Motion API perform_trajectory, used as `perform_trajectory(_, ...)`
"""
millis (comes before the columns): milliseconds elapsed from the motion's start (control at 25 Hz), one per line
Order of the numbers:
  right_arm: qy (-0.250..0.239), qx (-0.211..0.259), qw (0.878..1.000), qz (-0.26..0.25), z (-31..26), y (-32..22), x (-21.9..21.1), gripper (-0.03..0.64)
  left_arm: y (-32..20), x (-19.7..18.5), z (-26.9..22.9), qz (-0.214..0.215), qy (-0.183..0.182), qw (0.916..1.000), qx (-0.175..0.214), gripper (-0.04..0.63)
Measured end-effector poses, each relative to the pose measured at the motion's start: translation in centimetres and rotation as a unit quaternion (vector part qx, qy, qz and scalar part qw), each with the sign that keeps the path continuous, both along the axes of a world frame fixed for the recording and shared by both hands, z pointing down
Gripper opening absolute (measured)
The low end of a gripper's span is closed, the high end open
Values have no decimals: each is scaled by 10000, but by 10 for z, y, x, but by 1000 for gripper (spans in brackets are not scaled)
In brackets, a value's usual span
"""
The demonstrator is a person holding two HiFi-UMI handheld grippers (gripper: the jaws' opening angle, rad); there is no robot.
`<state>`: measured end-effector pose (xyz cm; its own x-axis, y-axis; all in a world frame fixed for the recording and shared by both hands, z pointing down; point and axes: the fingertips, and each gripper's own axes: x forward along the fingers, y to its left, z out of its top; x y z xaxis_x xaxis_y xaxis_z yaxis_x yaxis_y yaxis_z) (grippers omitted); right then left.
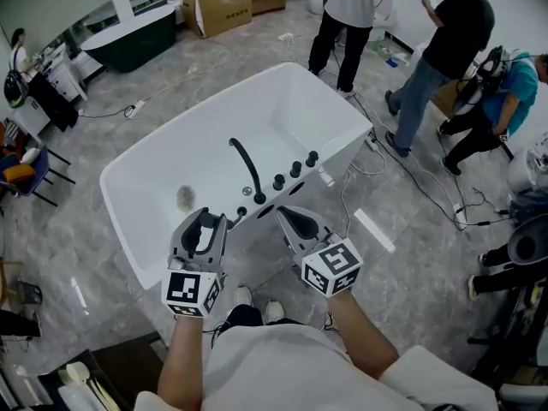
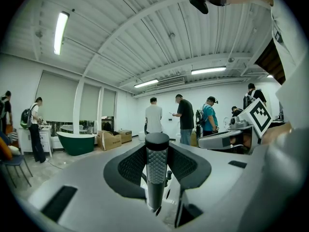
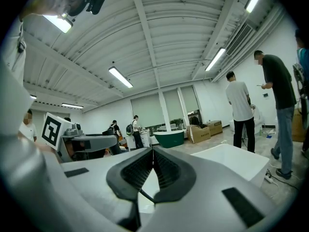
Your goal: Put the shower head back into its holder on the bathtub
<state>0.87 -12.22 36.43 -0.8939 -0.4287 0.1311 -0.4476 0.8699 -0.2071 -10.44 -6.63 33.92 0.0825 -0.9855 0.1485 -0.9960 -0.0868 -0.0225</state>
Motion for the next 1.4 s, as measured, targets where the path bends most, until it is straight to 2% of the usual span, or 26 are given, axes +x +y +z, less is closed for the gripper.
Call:
perform_trajectory(520,143,-112,9995,242,13,-19,-23,17,-25,-25,14,272,121,9995,-128,144)
perform_trajectory(920,227,-199,9989,365,22,-51,-55,17,-66,-52,33,506,203,9979,-340,144)
perform_trajectory(1400,423,-418,9968,539,46,-78,-72,17,-103,-66,70,796,350,9939,-684,144)
